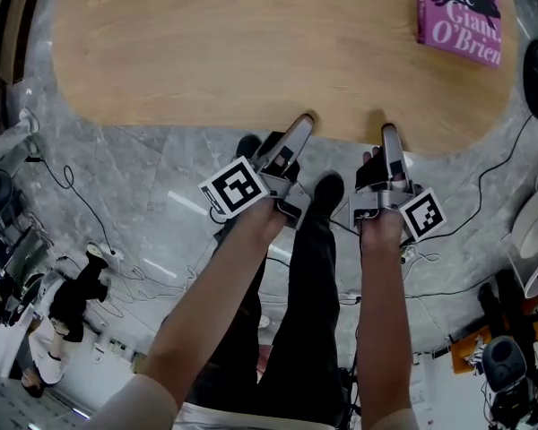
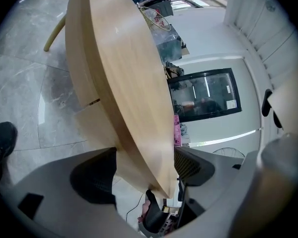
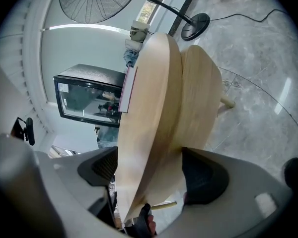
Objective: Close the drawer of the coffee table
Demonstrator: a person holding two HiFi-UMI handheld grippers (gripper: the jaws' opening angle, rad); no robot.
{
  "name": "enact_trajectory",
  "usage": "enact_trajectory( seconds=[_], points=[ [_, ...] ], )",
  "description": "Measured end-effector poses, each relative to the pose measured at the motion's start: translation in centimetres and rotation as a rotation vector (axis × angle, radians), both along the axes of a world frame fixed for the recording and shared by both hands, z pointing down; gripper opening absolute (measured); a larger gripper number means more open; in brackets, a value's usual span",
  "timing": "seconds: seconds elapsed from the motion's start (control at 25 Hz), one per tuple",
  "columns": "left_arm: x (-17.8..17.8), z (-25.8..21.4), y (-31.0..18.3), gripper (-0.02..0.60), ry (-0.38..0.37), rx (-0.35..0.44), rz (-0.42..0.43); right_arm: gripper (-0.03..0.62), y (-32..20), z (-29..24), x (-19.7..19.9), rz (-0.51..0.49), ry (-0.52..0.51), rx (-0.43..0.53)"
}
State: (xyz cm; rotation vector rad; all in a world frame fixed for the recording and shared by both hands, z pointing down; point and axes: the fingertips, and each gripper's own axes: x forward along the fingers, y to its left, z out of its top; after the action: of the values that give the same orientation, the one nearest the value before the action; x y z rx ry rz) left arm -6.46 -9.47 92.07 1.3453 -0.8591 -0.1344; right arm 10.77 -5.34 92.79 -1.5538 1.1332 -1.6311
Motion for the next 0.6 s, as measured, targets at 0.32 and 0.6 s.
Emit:
enact_trajectory(
  seconds=[0.32, 0.6],
  points=[
    [0.2, -0.4, -1.0, 0.36, -0.005, 0.032, -0.012, 0.376, -0.7, -0.2, 0.3, 0.019, 0.005, 0.03],
    [0.5, 0.6, -2.3, 0.336, -0.01, 0.042, -0.044, 0.354, -1.9, 0.9, 0.9, 0.01, 0.023, 0.036]
  ],
)
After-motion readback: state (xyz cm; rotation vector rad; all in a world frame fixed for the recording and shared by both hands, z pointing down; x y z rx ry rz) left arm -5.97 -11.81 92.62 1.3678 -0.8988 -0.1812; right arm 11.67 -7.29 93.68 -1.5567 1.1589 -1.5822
